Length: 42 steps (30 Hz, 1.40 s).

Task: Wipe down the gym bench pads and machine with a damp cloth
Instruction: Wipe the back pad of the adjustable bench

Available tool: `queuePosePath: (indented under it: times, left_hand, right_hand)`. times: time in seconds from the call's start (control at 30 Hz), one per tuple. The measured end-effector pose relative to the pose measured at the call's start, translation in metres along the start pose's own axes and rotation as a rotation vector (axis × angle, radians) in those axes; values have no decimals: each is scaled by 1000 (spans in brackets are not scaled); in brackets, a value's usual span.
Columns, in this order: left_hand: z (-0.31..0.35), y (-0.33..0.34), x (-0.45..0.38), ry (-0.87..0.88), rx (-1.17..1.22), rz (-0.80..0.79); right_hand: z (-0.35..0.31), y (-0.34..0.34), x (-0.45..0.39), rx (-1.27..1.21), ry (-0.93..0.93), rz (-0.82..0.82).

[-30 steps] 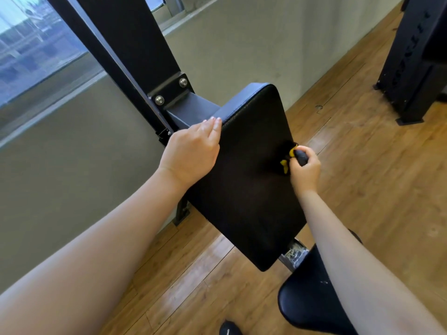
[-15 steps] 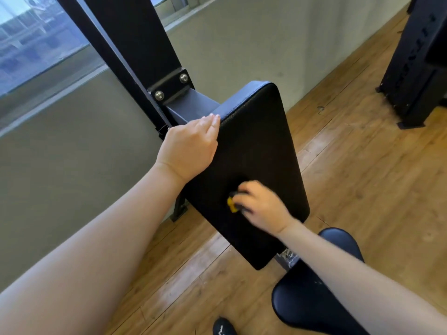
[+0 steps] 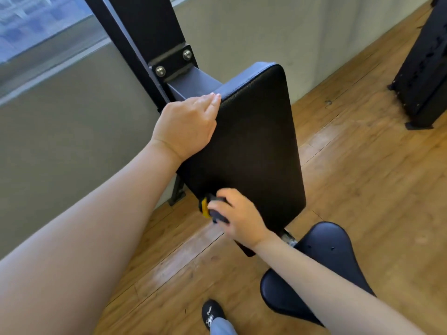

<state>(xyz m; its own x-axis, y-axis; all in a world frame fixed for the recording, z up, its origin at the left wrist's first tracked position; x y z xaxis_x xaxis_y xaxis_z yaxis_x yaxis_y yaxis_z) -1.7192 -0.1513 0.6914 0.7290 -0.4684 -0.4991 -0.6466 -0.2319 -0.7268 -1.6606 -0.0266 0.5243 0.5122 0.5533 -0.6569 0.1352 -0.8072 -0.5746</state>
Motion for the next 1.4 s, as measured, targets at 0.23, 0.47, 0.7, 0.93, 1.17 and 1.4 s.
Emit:
queuePosePath:
  times: [0.23, 0.47, 0.7, 0.93, 1.17, 1.4]
  left_hand:
    - [1, 3, 1, 16, -64, 36]
    - [1, 2, -1, 5, -57, 33]
    - [2, -1, -1, 2, -56, 34]
    - [1, 0, 0, 2, -49, 49]
    - [1, 1, -1, -5, -48, 20]
    - [1, 0, -1, -20, -34, 6]
  right_hand:
    - [72, -31, -5, 96, 10, 72]
    - [167, -79, 8, 25, 859, 410]
    - [54, -36, 1, -51, 288, 305]
    - [40, 1, 4, 132, -217, -184]
    - [147, -70, 24, 119, 573, 192]
    - [59, -36, 27, 21, 282, 73]
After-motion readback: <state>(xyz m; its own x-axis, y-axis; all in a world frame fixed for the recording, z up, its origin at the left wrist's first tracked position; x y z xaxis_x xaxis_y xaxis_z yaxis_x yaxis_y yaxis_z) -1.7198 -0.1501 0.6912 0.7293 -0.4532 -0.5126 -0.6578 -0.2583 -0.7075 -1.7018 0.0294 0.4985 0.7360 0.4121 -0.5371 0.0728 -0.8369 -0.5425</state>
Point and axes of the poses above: each hand's wrist, its own x-axis away from the middle knuckle, its own y-axis out of the palm, z = x × y, the point moved 2 cm from there along -x, towards the middle knuckle, and after that the axes turned 3 degrees about -y, right-handed, at the moved point
